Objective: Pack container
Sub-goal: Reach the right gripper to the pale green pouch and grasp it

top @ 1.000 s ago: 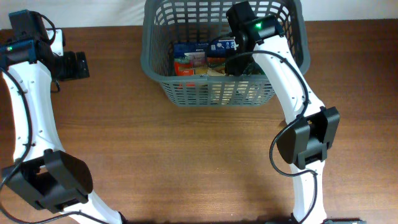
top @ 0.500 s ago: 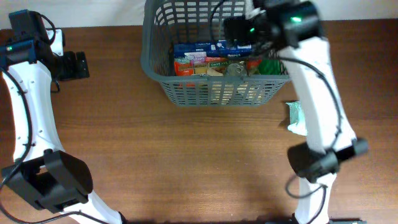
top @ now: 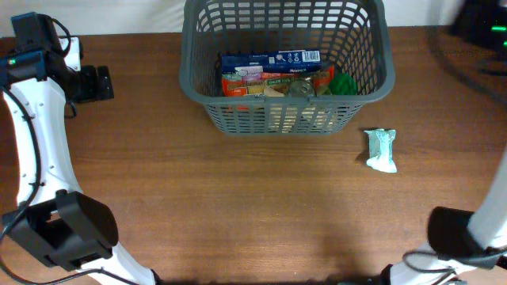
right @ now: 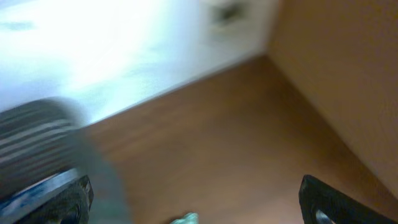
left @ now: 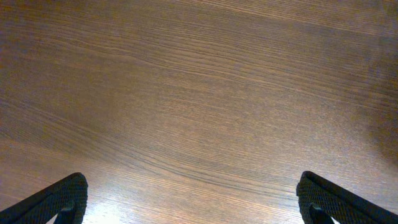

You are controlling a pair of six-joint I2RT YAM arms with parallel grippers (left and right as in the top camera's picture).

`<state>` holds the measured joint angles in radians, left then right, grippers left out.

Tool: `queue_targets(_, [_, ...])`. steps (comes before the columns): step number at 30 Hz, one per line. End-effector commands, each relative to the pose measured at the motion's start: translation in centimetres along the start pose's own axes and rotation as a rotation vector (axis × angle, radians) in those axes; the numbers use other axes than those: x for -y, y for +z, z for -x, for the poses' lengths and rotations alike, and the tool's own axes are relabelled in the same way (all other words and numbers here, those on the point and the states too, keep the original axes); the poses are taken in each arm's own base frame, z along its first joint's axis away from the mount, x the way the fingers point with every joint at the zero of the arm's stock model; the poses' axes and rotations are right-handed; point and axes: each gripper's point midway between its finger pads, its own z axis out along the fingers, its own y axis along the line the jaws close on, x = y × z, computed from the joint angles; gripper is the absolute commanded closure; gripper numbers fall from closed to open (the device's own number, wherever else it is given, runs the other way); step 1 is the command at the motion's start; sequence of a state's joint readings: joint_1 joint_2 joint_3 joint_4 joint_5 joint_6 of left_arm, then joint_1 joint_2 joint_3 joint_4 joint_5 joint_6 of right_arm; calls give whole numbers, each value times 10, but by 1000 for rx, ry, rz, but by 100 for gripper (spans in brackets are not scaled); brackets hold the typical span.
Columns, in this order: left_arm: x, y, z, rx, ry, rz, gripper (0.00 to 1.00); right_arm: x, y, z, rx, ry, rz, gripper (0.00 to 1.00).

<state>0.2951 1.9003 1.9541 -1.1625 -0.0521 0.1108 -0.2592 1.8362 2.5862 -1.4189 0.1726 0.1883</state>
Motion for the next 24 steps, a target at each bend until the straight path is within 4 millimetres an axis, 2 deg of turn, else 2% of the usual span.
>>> queue_targets(1, [1, 2, -1, -5, -11, -11, 1, 37, 47, -32, -156, 132, 27, 1])
queue_targets(3, [1, 2, -1, -5, -11, -11, 1, 49, 81, -62, -264, 179, 49, 1])
queue_targets(5, [1, 2, -1, -5, -11, -11, 1, 53, 114, -104, -387, 209, 67, 1])
queue_targets(10, [1, 2, -1, -5, -11, -10, 1, 25, 164, -204, -612, 160, 128, 1])
queue_targets(13, [1, 2, -1, -5, -11, -11, 1, 8, 178, -250, -691, 100, 152, 1])
queue_targets(16, [1, 2, -1, -5, -11, -10, 1, -10, 183, -289, -744, 0, 192, 1])
queue_targets(19, [1, 2, -1, -5, -11, -10, 1, -22, 185, -315, -766, -77, 216, 1])
queue_targets(24, [1, 2, -1, -5, -11, -11, 1, -23, 195, -339, -785, -107, 198, 1])
